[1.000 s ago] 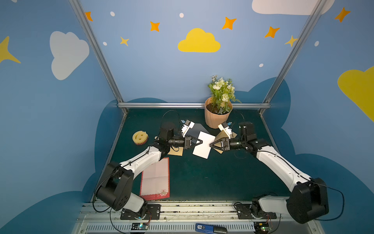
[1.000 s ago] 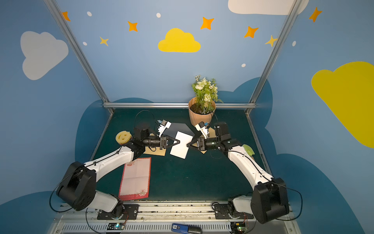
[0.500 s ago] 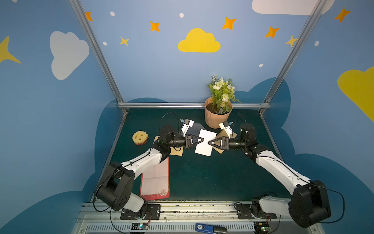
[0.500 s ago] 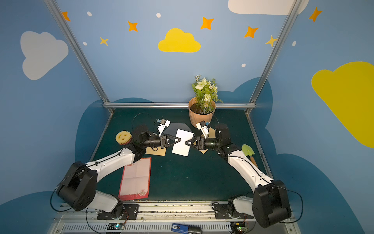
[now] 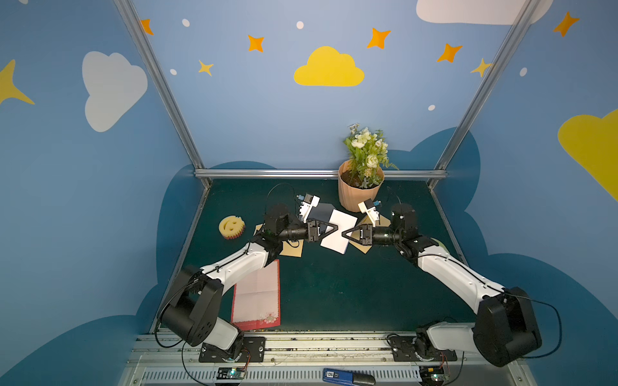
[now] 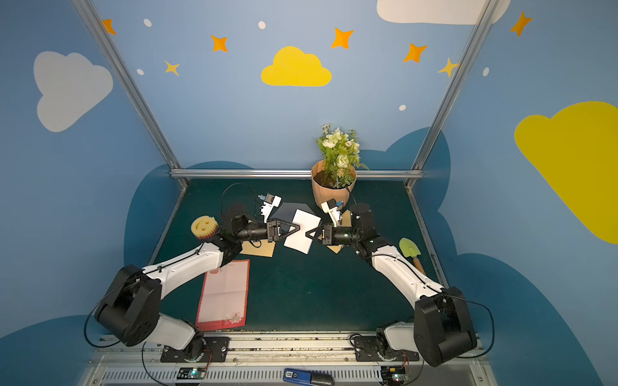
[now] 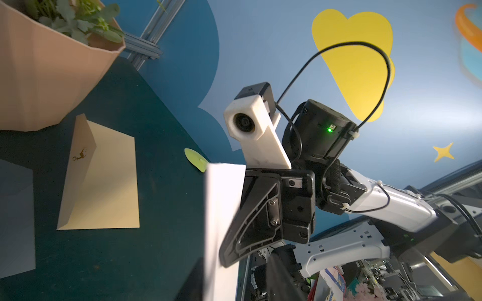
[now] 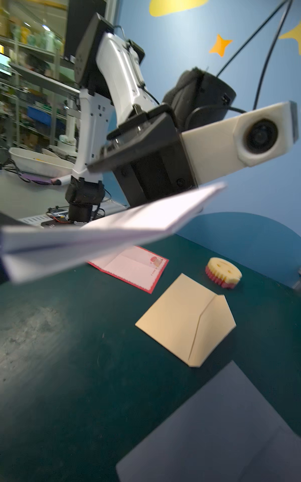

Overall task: Fold the letter paper in half and place it into the envelope
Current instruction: Pick up the letter paper from the center of the board.

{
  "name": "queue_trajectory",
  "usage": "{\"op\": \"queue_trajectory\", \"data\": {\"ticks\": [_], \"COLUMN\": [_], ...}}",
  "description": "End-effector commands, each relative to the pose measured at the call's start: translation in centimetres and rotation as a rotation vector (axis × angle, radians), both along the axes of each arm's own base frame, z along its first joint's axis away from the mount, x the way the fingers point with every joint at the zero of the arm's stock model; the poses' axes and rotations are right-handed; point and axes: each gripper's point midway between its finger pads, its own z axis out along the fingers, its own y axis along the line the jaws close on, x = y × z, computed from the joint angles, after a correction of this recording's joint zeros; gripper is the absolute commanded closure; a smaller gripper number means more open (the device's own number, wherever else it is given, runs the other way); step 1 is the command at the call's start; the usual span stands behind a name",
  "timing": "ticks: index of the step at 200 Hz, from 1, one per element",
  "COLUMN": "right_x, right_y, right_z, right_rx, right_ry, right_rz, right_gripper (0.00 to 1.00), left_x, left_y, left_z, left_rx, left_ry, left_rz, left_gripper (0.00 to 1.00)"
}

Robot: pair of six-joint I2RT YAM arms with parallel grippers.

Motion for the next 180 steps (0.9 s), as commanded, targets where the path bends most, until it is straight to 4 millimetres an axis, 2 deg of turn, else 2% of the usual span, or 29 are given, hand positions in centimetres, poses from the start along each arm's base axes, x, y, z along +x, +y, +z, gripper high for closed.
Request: {"op": "queue_trajectory", "data": {"ticks": [1, 27, 51, 66, 90, 120, 145, 150, 180], "right_x": [0.5, -0.2, -1.2, -1.6, -1.6, -2.0, -2.4, -2.9, -3.5], "right_y": [-3.6, -5.8, -6.5, -7.0, -8.0, -8.7, -9.4, -9.7, -10.5], "right_z": [-2.3, -4.6, -5.8, -6.4, -7.3, -8.0, -8.0, -8.9, -9.3], "right_rx": [-0.132, -0.185, -0.215, -0.232, -0.245, -0.245, -0.236, -0.242, -0.239], "right_ry": [0.069, 0.128, 0.152, 0.159, 0.183, 0.206, 0.211, 0.235, 0.248], "right_rz": [-0.145, -0.202, -0.207, -0.224, -0.266, -0.27, -0.293, -0.298, -0.327], "right_gripper": [1.0, 1.0, 1.0, 1.0, 1.0, 1.0, 1.0, 1.0, 1.0], "left_x": [3.5, 6.6, 7.1, 6.9, 7.1, 9.1, 10.7, 11.0, 13.0], "left_y": [2.3, 6.5, 9.2, 9.8, 8.1, 5.1, 2.2, 1.7, -0.6], "left_z": [-2.9, -6.5, -9.8, -11.8, -12.7, -12.7, -14.2, -14.3, -16.2], "left_rx": [0.154, 0.381, 0.512, 0.507, 0.428, 0.338, 0.356, 0.356, 0.359], "left_ry": [0.035, 0.115, 0.184, 0.23, 0.249, 0.259, 0.276, 0.276, 0.303], "left_rz": [0.247, 0.508, 0.604, 0.622, 0.548, 0.492, 0.451, 0.445, 0.432], "left_gripper": [0.09, 0.06, 0.06, 0.07, 0.07, 0.08, 0.09, 0.09, 0.09]}}
